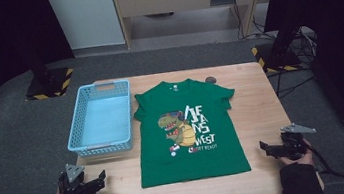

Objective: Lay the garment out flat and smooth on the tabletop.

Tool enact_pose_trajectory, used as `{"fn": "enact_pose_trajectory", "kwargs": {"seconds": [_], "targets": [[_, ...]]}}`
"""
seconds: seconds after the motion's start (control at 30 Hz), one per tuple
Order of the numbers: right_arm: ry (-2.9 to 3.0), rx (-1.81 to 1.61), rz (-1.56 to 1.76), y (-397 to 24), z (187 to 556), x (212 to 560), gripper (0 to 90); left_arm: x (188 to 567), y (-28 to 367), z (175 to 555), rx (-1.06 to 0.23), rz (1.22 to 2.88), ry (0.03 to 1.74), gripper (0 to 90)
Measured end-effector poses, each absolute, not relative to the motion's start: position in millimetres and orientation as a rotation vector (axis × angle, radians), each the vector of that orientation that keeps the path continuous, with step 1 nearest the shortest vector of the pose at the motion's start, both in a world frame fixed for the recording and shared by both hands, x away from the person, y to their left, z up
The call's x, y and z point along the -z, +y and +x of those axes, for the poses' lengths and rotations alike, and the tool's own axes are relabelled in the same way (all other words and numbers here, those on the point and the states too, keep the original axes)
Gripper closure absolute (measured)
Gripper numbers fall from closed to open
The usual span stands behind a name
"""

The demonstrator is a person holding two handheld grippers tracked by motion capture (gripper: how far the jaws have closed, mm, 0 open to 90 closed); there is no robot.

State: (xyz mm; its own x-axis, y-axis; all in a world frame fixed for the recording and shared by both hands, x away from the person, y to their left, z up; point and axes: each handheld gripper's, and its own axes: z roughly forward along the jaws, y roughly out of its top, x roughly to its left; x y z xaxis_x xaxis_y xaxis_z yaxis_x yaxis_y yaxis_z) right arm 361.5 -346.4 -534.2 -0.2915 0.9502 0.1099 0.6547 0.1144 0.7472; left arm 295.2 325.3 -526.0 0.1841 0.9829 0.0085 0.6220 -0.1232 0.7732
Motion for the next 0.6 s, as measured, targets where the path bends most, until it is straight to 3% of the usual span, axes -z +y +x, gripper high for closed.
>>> {"fn": "enact_pose_trajectory", "kwargs": {"seconds": [0.6], "targets": [[2.000,-0.964,1.553,-357,362,536,0.4,531,332,296,-0.702,1.839,1.522,8.6]]}}
